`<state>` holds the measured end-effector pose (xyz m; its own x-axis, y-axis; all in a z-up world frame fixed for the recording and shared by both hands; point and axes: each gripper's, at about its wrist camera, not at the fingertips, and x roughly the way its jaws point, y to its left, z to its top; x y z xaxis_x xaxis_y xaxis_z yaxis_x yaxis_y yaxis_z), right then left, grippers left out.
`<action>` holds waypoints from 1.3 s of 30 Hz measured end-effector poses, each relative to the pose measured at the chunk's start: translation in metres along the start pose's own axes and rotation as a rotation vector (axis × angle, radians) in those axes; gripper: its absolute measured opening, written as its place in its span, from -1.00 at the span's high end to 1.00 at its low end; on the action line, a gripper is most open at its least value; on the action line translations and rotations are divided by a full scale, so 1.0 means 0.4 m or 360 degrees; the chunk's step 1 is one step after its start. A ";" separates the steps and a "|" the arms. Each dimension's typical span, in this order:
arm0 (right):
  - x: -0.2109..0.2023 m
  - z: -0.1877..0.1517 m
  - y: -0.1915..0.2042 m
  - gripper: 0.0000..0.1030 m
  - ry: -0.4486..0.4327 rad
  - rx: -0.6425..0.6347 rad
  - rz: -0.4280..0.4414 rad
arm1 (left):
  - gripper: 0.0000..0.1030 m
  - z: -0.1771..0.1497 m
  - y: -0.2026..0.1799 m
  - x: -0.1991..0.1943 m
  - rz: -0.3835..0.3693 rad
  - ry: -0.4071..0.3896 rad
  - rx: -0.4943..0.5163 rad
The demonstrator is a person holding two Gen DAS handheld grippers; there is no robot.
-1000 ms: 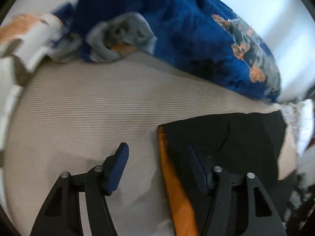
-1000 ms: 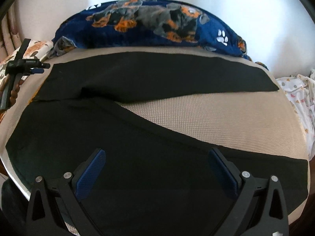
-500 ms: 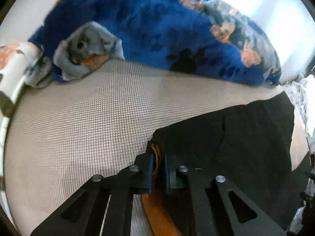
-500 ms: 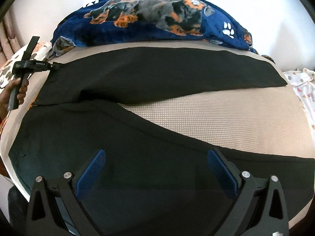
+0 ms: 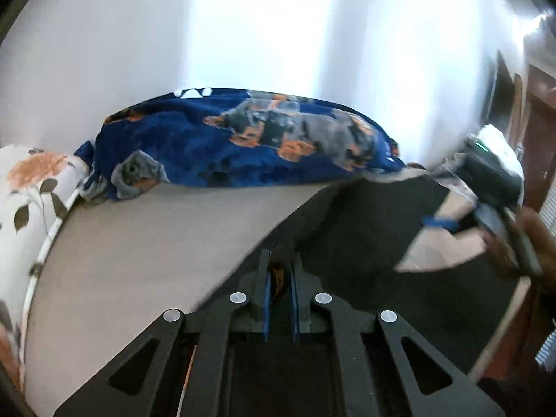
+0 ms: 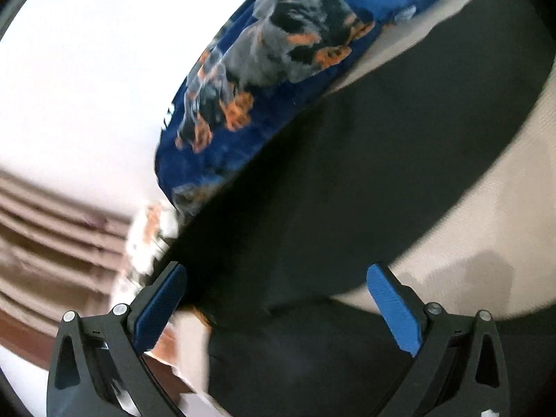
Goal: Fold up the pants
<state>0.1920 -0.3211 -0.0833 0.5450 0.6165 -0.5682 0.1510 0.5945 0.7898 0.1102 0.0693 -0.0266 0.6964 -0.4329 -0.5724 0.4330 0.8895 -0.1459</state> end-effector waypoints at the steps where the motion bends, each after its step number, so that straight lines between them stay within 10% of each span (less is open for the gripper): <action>1: 0.009 0.016 0.005 -1.00 -0.0004 0.0002 0.0012 | 0.83 -0.012 -0.008 -0.009 -0.0009 0.0003 -0.0008; 7: 0.117 0.133 0.006 -0.82 0.0049 0.0141 0.0014 | 0.82 -0.099 -0.058 -0.065 -0.0060 0.0070 -0.0118; 12: 0.167 0.154 -0.047 0.86 0.0119 0.0245 -0.0058 | 0.80 -0.134 -0.056 -0.061 -0.0052 0.0148 -0.0217; 28: -0.068 -0.354 -0.124 0.88 0.0098 0.0051 -0.0073 | 0.76 -0.241 0.021 -0.145 0.0151 0.0354 -0.0303; 39: -0.047 -0.528 -0.192 0.88 0.0277 0.0122 -0.0115 | 0.62 -0.323 0.030 -0.176 0.0285 0.0484 -0.0312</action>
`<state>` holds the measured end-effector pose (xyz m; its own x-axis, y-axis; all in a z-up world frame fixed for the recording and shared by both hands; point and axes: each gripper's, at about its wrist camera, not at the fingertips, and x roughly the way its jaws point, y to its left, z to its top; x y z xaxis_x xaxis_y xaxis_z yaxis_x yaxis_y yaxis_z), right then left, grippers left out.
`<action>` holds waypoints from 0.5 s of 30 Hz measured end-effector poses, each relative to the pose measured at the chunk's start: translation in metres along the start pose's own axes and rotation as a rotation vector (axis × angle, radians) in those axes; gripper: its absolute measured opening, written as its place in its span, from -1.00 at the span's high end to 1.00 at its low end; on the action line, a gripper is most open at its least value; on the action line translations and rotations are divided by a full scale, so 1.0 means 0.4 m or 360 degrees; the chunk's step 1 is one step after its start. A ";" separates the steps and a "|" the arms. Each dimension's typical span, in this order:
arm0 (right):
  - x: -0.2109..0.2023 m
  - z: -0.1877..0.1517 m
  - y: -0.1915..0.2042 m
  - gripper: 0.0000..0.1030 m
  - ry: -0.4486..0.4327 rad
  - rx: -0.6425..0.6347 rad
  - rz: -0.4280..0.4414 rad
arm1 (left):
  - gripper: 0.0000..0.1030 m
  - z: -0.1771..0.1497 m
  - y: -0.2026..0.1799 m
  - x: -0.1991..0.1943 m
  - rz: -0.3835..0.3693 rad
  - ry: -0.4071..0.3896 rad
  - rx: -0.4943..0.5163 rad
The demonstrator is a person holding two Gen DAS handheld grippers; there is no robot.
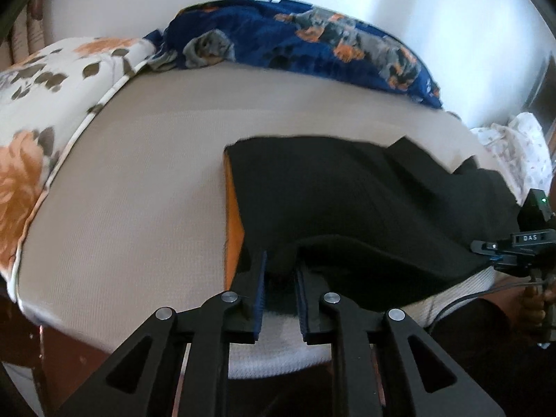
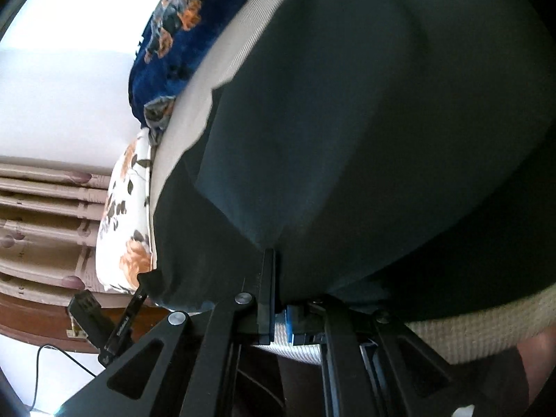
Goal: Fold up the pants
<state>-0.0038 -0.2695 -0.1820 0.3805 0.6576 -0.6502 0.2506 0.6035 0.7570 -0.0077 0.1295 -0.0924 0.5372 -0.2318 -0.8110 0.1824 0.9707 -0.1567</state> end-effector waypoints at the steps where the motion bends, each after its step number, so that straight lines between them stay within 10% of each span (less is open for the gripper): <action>1: 0.000 -0.007 -0.006 0.88 0.0009 0.0001 0.0004 | 0.54 -0.008 0.008 -0.007 0.0036 0.0006 -0.0006; 8: 0.011 -0.007 -0.003 0.89 0.0015 -0.0038 0.0007 | -0.08 0.002 0.100 -0.107 0.0413 -0.0154 -0.0190; 15: 0.010 -0.011 -0.009 0.88 0.0001 -0.0061 0.0032 | -0.09 0.072 -0.056 -0.139 0.0128 -0.0231 -0.0053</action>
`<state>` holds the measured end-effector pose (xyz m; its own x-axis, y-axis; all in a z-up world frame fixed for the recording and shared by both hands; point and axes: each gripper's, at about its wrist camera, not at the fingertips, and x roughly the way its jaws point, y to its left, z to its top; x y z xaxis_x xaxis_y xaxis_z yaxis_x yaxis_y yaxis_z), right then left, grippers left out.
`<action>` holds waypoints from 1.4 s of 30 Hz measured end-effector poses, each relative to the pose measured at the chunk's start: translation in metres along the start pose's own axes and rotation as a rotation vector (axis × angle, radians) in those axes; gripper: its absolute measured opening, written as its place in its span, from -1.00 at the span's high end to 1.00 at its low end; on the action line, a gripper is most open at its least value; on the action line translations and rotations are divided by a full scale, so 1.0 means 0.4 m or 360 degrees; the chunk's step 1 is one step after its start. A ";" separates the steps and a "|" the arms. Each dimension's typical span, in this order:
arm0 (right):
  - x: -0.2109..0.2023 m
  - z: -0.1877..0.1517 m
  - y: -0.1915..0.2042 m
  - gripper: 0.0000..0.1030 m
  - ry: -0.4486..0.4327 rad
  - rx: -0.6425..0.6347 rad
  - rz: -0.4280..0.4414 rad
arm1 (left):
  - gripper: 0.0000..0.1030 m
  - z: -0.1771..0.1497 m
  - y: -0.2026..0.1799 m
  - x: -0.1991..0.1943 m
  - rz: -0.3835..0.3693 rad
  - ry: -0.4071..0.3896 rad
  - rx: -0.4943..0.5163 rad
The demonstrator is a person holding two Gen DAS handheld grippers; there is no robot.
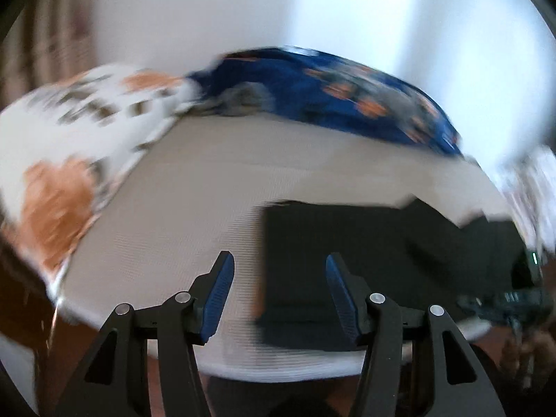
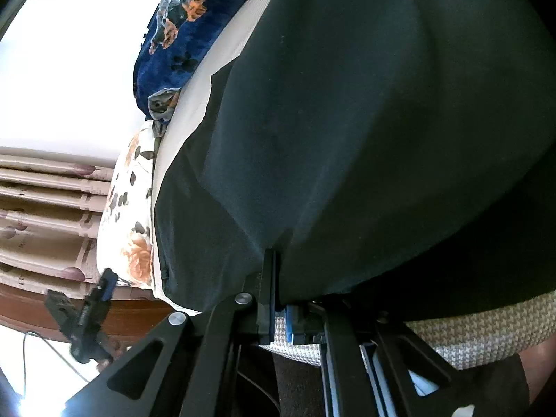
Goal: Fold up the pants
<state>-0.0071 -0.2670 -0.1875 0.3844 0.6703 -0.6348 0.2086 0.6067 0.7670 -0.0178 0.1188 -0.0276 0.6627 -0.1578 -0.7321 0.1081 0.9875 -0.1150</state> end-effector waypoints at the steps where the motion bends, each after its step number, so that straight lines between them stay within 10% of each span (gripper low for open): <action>1: 0.001 -0.001 0.003 0.88 -0.0003 -0.0008 -0.0001 | -0.09 -0.005 -0.057 0.029 -0.0065 0.0046 0.0074; 7: -0.029 0.020 -0.024 0.77 -0.0006 0.0029 0.0146 | -0.08 -0.110 -0.204 0.244 -0.0130 0.0462 0.0239; 22: -0.528 0.371 -0.555 0.62 -0.1007 0.0687 0.0386 | -0.10 -0.118 -0.196 0.244 -0.0139 0.0382 0.0175; 27: -0.626 0.408 -0.585 0.90 -0.1071 0.0649 0.0250 | -0.10 -0.114 -0.196 0.248 -0.0134 0.0384 0.0182; 34: -0.756 0.296 -0.541 0.91 -0.1143 0.0388 0.0116 | -0.10 -0.106 -0.189 0.248 -0.0160 0.0410 0.0179; 42: -0.743 0.110 -0.751 0.92 -0.1052 0.0662 0.0077 | -0.11 -0.105 -0.192 0.252 -0.0167 0.0414 0.0223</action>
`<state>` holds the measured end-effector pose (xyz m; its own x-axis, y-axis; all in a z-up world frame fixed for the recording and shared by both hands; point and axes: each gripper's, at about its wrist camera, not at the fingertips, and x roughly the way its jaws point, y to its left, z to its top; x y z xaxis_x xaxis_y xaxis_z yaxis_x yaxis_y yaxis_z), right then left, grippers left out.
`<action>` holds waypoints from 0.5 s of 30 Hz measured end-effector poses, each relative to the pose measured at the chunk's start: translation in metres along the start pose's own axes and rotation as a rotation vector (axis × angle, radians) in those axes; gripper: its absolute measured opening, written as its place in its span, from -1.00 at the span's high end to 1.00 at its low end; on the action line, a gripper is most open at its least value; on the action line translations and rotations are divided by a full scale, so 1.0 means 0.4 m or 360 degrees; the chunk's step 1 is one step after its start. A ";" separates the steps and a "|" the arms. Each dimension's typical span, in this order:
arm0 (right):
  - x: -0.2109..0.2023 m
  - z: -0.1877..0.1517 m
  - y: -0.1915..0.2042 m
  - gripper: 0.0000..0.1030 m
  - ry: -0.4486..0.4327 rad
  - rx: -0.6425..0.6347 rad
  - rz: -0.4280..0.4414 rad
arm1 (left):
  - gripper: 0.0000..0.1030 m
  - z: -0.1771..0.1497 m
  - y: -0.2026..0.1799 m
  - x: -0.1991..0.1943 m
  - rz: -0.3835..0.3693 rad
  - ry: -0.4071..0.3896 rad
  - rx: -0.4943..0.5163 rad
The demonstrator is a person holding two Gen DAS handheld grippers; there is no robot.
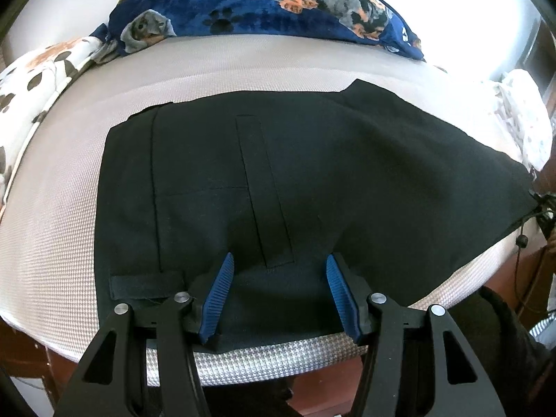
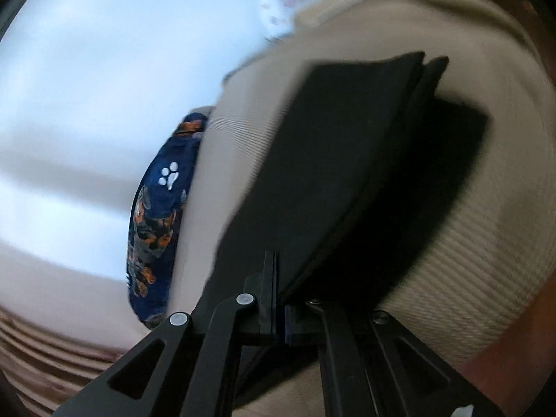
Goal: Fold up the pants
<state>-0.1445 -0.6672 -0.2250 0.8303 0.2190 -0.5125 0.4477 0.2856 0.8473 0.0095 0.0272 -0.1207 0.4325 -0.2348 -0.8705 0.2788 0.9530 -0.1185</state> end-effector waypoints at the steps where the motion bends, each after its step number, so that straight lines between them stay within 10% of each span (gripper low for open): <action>1: -0.001 0.000 -0.017 0.93 -0.0012 0.0046 0.0058 | -0.11 0.001 0.000 0.000 0.0003 0.0002 0.0004; 8: -0.001 -0.009 -0.030 0.83 0.0018 0.0137 0.0176 | -0.12 0.002 -0.005 0.002 0.0004 -0.0001 0.0006; 15: -0.028 -0.033 -0.005 0.97 0.0014 -0.0044 -0.0078 | -0.14 0.004 -0.002 0.002 -0.0012 0.0001 0.0033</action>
<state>-0.1591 -0.6579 -0.2227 0.8044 0.2123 -0.5549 0.4786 0.3218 0.8169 0.0109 0.0260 -0.1207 0.4299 -0.2418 -0.8699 0.2999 0.9470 -0.1151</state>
